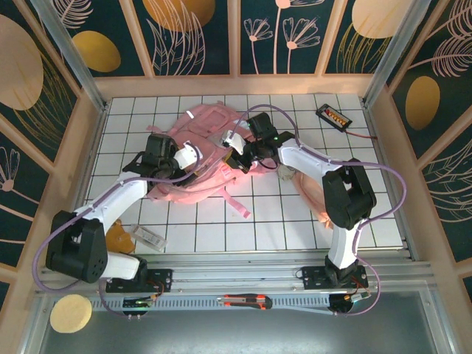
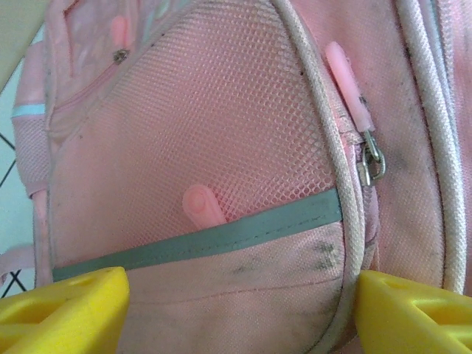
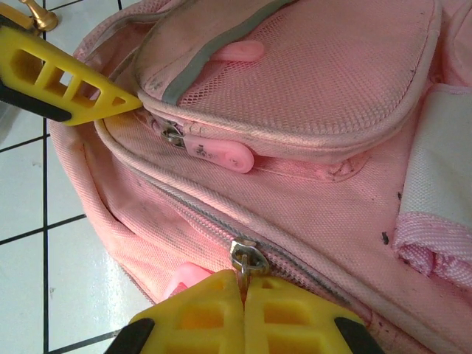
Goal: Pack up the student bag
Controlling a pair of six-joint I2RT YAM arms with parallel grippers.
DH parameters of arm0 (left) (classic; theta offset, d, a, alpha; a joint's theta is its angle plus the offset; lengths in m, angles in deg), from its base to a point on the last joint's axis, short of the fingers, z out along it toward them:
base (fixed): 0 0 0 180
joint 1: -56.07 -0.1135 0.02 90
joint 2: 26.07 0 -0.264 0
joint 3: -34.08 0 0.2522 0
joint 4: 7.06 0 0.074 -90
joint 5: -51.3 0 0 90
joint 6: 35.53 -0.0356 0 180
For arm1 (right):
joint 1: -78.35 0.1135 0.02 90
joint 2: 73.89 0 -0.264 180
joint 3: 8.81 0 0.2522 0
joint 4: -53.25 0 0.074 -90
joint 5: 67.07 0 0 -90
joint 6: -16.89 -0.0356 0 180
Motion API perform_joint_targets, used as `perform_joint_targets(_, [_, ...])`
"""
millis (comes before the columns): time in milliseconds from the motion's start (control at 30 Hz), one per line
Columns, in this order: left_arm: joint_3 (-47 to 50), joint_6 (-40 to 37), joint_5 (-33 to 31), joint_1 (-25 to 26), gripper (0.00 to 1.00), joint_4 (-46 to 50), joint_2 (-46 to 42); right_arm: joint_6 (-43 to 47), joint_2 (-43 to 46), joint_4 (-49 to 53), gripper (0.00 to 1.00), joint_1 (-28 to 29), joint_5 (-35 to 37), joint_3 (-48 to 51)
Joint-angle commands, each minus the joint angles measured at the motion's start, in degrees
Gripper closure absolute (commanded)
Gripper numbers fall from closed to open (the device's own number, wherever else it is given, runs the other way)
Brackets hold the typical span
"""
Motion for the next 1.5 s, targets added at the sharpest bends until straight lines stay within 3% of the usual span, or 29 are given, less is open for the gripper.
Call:
perform_joint_targets(0, [-3.6,-2.5,3.8,-0.3,0.21,1.1,0.9,0.2,2.6,-1.3,1.0,1.0,-3.3,-2.8])
perform_joint_targets(167, [-4.3,-6.7,3.7,-0.3,0.02,4.2,-2.0,0.2,1.7,-1.3,1.0,0.4,-3.3,-3.9])
perform_joint_targets(400, [3.0,-7.2,1.0,-0.3,0.02,0.2,-4.2,-0.1,1.1,-1.3,1.0,0.5,-3.8,-4.7])
perform_joint_targets(700, [-0.1,-6.0,0.3,-0.3,0.2,-2.8,0.6,0.4,2.4,-1.4,1.0,0.7,-3.8,-2.8])
perform_joint_targets(867, [-2.9,-6.2,1.6,-0.1,0.35,-1.9,3.2,0.9,3.0,-1.3,1.0,0.8,-4.2,-2.1])
perform_joint_targets(933, [-3.6,-6.0,2.5,0.0,0.53,-1.3,4.4,1.1,2.9,-1.3,1.0,0.7,-4.2,-2.0])
perform_joint_targets(1033, [-7.0,-5.8,2.4,0.6,1.0,0.1,5.9,1.2,3.0,-1.2,1.0,0.7,-4.2,-1.8])
perform_joint_targets(1233, [-12.1,-2.7,2.6,1.0,1.0,3.9,6.0,0.6,3.2,-1.7,1.0,0.0,-1.6,-1.4])
perform_joint_targets(1467, [-22.2,8.3,-0.5,2.3,1.0,9.3,9.0,-3.9,5.0,-2.9,1.0,0.7,0.7,-1.8])
